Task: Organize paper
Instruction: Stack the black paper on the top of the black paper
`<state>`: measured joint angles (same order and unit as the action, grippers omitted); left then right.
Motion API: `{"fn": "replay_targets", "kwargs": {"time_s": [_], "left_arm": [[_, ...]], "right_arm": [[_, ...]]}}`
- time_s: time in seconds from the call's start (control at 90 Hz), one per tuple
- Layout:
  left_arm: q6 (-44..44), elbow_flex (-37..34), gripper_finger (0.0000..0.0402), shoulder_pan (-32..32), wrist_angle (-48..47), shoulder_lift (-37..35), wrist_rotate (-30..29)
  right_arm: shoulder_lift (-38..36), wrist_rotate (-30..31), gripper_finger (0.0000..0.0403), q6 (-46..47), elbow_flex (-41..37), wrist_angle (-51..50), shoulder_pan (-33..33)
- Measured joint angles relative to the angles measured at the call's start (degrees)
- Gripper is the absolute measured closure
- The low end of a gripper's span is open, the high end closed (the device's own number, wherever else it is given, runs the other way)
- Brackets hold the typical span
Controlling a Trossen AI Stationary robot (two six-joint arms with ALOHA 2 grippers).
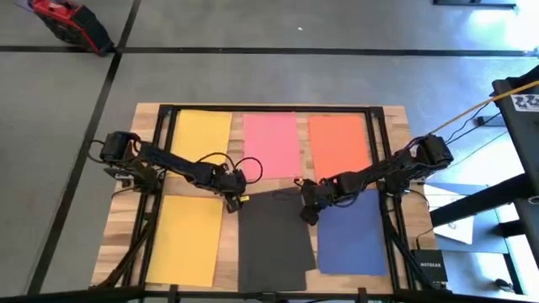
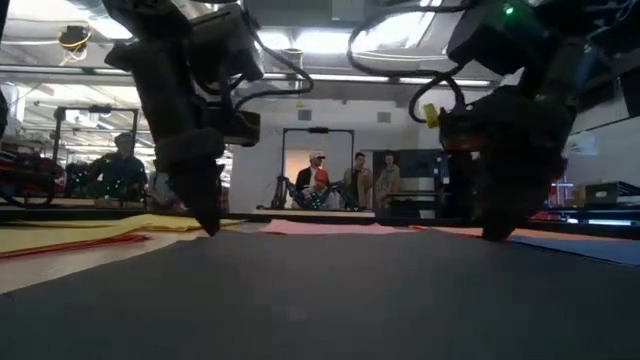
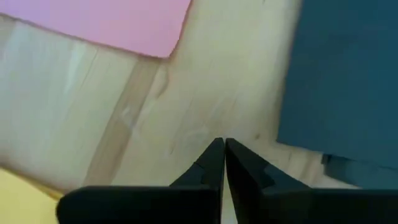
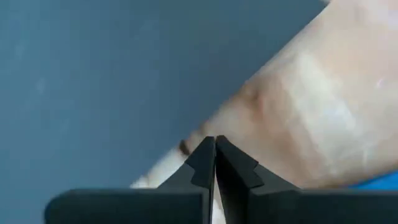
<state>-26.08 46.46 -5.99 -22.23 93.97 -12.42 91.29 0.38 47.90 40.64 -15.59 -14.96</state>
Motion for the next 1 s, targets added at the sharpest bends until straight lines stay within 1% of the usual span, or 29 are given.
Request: {"fn": "replay_targets", "kwargs": {"time_s": [0.144, 0.3, 0.511, 0.767, 1.0], "left_arm": [[-0.97, 0.0, 0.0402, -0.64, -0.28, 0.0, -0.24], [-3.85, 0.0, 0.0402, -1.87, -0.47, 0.0, -0.53], [-5.5, -0.09, 0.0402, -3.02, 0.47, 0.0, -0.44], [-5.87, -0.13, 0.0402, -3.05, 1.2, 0.02, -0.79], [-6.0, -0.13, 0.0402, -3.07, 1.04, 0.04, -1.0]], "right_arm": [[-0.02, -1.1, 0.0402, 3.17, 0.0, -0.29, -2.05], [-0.02, -2.58, 0.0402, 5.88, 0.0, 0.17, -3.89], [0.07, -4.94, 0.0402, 8.2, -0.11, 4.14, -6.24], [0.09, -4.96, 0.0402, 9.17, -0.11, 6.06, -7.63], [0.11, -4.35, 0.0402, 10.36, -0.09, 2.47, -7.61]]}}
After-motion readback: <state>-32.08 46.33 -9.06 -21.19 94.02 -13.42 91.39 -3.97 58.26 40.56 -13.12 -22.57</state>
